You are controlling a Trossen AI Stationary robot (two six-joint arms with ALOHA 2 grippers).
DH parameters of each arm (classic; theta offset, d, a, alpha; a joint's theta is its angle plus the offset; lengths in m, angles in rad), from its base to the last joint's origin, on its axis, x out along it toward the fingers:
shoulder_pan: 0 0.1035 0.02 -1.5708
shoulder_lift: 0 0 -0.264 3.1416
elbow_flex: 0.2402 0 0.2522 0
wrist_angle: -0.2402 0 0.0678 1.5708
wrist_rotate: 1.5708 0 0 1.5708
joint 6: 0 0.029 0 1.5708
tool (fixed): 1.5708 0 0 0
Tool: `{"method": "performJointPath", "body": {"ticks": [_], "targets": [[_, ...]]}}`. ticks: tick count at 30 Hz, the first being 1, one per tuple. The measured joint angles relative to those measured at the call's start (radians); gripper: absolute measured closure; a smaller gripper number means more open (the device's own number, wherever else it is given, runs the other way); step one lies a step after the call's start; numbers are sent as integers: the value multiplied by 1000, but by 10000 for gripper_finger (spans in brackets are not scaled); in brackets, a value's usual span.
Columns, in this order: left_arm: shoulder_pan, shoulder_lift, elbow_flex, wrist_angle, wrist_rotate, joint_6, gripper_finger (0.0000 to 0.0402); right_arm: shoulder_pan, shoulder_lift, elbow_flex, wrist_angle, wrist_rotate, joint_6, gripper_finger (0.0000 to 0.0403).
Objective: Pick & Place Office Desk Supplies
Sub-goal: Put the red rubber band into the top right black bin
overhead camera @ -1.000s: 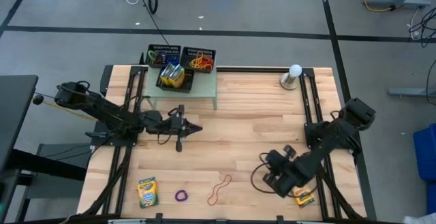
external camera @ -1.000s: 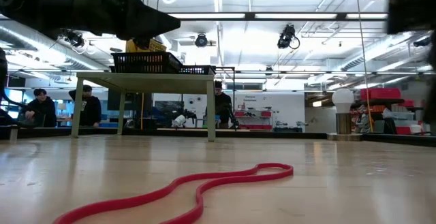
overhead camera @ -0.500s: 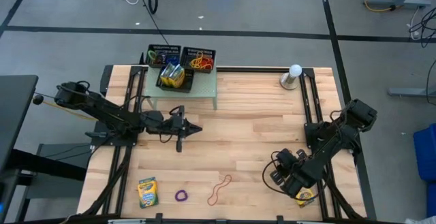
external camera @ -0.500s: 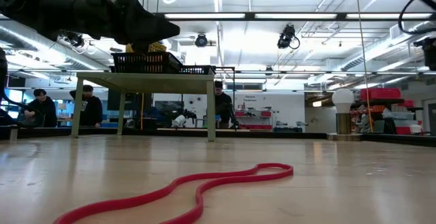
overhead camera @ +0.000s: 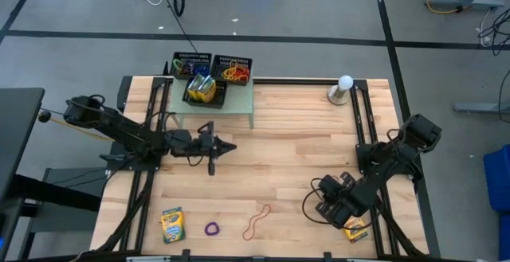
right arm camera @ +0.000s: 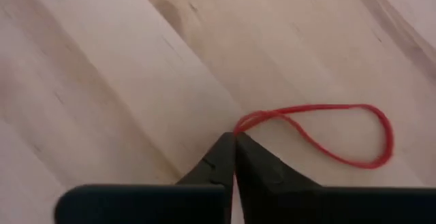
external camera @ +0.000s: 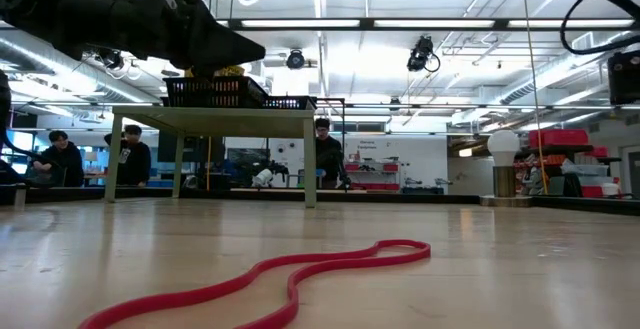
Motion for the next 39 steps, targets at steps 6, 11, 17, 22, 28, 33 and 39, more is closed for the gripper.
{"method": "performJointPath", "body": {"ticks": [6, 11, 17, 22, 28, 33, 39], "targets": [[64, -4, 0, -7, 46, 43, 383, -4, 5, 124, -130, 32, -77, 391], [120, -4, -5, 4, 101, 71, 387, -18, 5, 225, -174, 90, -183, 399], [135, -4, -162, 237, 103, 66, 389, -115, 5, 364, -275, 160, -373, 397], [133, -4, -306, 476, 103, 46, 389, -289, 4, 522, -331, 223, -687, 399], [135, -1, -313, 515, 77, 58, 389, -561, 2, 720, -256, 278, -1136, 399], [134, 3, -309, 505, 76, 69, 388, -768, 2, 831, -12, 278, -1476, 399], [134, 3, -309, 497, 76, 54, 388, -958, 2, 860, 336, 187, -1772, 399]]}}
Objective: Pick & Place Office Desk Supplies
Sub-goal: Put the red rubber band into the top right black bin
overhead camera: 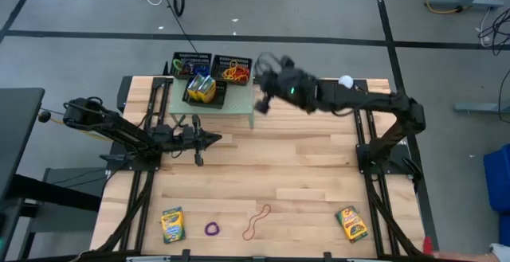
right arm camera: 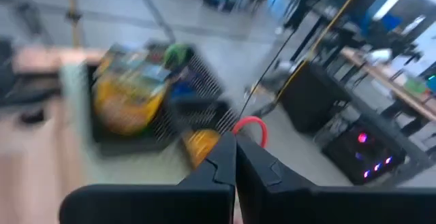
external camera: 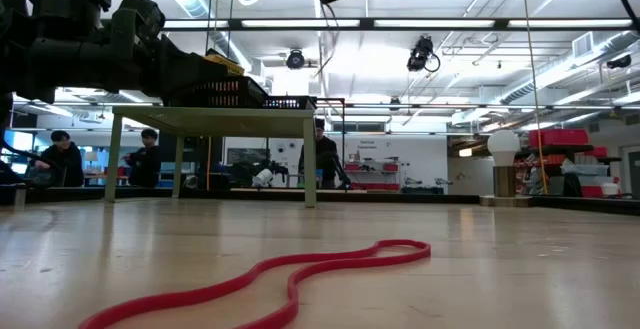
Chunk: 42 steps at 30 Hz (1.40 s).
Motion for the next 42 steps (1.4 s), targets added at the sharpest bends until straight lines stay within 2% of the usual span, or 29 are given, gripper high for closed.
{"method": "performJointPath", "body": {"ticks": [7, 14, 21, 33, 37, 42], "targets": [[0, 0, 0, -5, 0, -3, 388, -209, 86, 1, 263, -226, -36, 400], [0, 0, 0, -9, 0, -2, 388, -316, 222, 1, 442, -357, 12, 400], [0, 0, 0, -8, 0, -3, 388, -336, 309, 0, 572, -405, 47, 400], [-1, 0, 0, -7, 1, -23, 388, -330, 346, 0, 527, -447, 114, 394], [-1, 0, 0, -7, 1, -37, 388, -330, 346, 0, 512, -443, 112, 361], [-1, 0, 0, -6, 1, -40, 388, -321, 353, 0, 461, -441, 143, 282]]}}
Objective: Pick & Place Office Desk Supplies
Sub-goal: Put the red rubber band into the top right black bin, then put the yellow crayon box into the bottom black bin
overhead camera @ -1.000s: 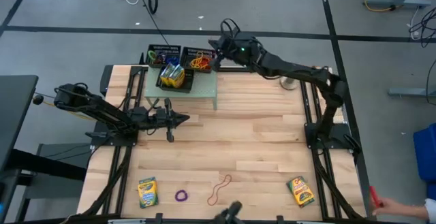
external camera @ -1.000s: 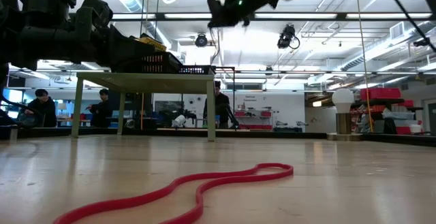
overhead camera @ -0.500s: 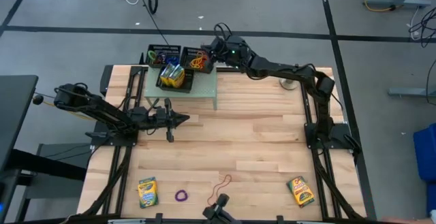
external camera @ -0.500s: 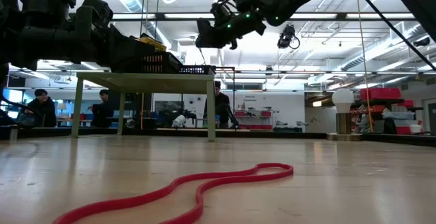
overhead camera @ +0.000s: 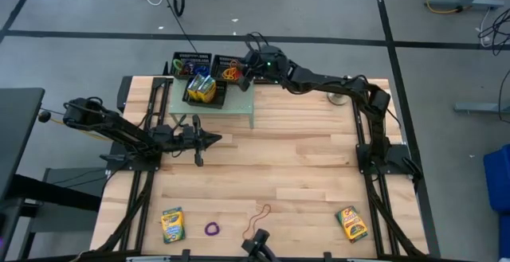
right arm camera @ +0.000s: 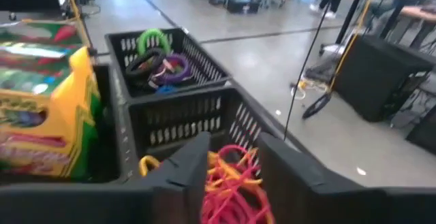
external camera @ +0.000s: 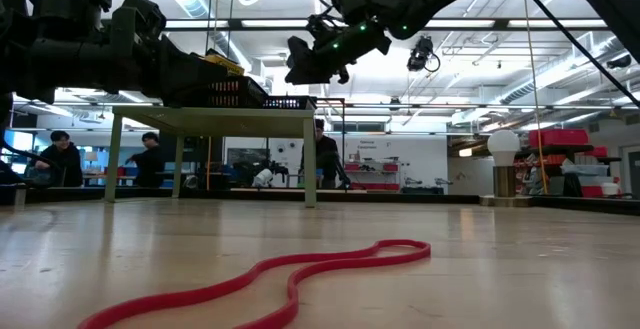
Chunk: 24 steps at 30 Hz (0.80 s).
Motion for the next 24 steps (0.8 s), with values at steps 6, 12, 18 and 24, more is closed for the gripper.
{"method": "performJointPath", "body": {"ticks": [6, 12, 18, 24], "targets": [[0, 0, 0, 0, 0, 0, 388, 6, -2, 0, -67, 25, -31, 181], [0, 0, 0, 0, 0, 2, 388, 80, -40, 0, -107, 236, -256, 148], [0, 0, 0, -8, 0, -39, 388, 211, -190, 0, -435, 441, -295, 245], [0, 0, 0, -8, 0, -41, 388, 384, -369, -192, -670, 468, -94, 390]]}}
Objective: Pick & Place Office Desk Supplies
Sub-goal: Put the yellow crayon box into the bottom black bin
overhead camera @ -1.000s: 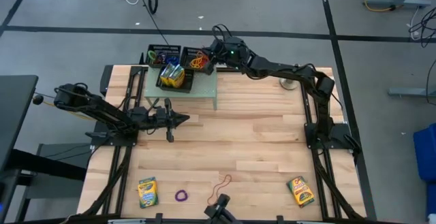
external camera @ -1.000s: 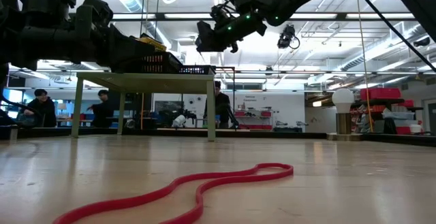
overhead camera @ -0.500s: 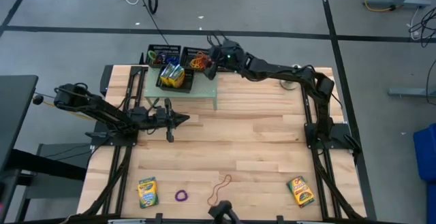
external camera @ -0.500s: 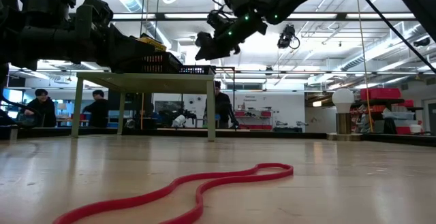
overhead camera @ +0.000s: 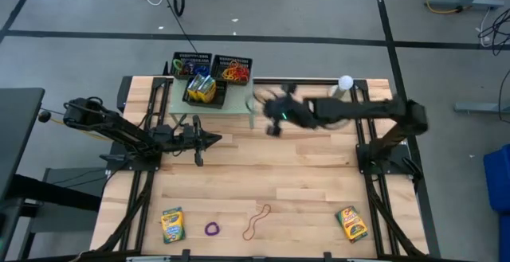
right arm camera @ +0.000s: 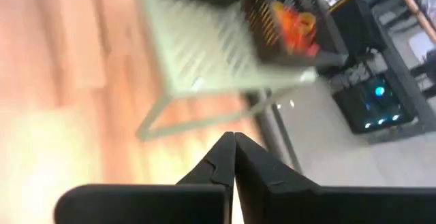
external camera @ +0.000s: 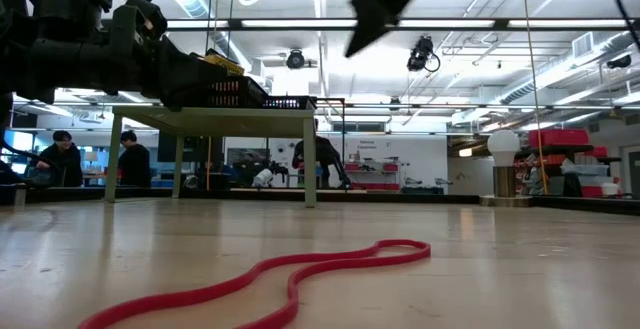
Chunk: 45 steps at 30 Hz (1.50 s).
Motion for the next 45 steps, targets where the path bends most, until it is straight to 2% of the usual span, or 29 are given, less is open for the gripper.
{"method": "performJointPath", "body": {"ticks": [5, 11, 16, 21, 25, 29, 33, 38, 41, 45], "targets": [[0, 0, 0, -1, 0, 0, 388, 203, -155, -255, -33, 89, 232, 388], [0, 0, 0, -2, 0, -1, 388, 469, -210, -385, -185, 87, 663, 396], [0, 0, 0, -6, 0, -4, 388, 690, -154, -389, -372, -2, 981, 398], [0, 0, 0, -20, 0, -7, 388, 884, -71, -389, -426, -102, 1216, 397], [0, 0, 0, -27, 0, -17, 388, 995, -13, -365, -454, -244, 1363, 388], [0, 0, 0, -31, 0, -21, 388, 1087, 35, -302, -510, -343, 1448, 363], [0, 0, 0, -31, 0, 0, 388, 1147, 74, -254, -522, -438, 1464, 325], [0, 0, 0, -32, 0, 2, 388, 1193, 108, -229, -508, -659, 1484, 294], [0, 0, 0, -40, 0, 2, 388, 1210, 122, -229, -469, -746, 1488, 317], [0, 0, 0, -62, 0, 0, 388, 1205, 142, -229, -434, -764, 1418, 388]]}}
